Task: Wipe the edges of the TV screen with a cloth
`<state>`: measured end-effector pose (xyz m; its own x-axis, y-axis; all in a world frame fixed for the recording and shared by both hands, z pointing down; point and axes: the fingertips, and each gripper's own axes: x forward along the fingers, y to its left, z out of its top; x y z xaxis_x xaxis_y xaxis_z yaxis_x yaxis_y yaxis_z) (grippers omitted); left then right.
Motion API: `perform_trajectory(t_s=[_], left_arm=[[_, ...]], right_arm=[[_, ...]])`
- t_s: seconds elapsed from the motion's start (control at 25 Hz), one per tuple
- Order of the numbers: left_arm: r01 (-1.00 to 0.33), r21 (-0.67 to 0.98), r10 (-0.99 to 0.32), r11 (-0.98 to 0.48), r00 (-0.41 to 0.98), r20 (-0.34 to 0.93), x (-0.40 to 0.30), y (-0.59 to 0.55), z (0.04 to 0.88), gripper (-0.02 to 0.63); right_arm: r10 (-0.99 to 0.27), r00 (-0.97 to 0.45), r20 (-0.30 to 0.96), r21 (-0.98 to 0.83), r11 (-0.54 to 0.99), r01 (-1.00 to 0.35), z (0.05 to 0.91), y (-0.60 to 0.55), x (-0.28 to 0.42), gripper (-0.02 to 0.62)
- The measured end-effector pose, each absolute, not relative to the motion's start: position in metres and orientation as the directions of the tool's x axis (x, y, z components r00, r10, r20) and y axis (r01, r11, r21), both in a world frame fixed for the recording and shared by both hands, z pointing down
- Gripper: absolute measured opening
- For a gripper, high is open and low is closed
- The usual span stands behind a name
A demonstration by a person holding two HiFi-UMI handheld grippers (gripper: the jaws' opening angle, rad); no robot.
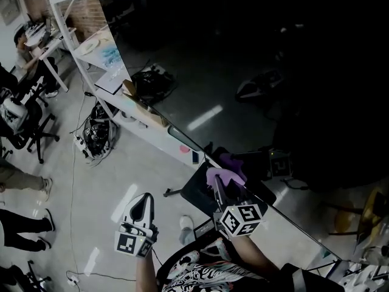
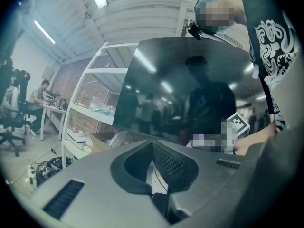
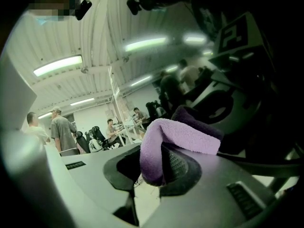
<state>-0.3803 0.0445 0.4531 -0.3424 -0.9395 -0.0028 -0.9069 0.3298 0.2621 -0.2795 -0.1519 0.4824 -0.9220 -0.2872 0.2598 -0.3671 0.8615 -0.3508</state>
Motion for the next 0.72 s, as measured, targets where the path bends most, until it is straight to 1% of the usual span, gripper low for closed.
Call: perform_trajectory(t_s=[0.2, 0.32, 0.48, 0.72], left_arm=[[-0.906, 0.263, -0.937, 0.331, -0.348, -0.021, -0.407, 0.039, 0.448, 0.017], [-0.912, 0.255, -0.942, 0.321, -0.334, -0.008, -0.41, 0.034, 0.445, 0.017], [-0.911, 0.264, -0.94, 0.316, -0.338, -0.042, -0.417, 0.037, 0.442, 0.017], [-0.916, 0.233, -0.938, 0.326, -0.344, -0.04, -0.421, 0.042, 0.441, 0.017]], right_arm=[[-0.284, -0.925, 0.251, -0.389, 0.846, -0.365, 0.48, -0.154, -0.302, 0.103], [-0.29, -0.925, 0.247, -0.386, 0.846, -0.368, 0.477, -0.152, -0.303, 0.103], [-0.297, -0.925, 0.236, -0.379, 0.849, -0.369, 0.475, -0.152, -0.305, 0.103], [-0.3, -0.927, 0.224, -0.398, 0.841, -0.368, 0.473, -0.154, -0.308, 0.103]])
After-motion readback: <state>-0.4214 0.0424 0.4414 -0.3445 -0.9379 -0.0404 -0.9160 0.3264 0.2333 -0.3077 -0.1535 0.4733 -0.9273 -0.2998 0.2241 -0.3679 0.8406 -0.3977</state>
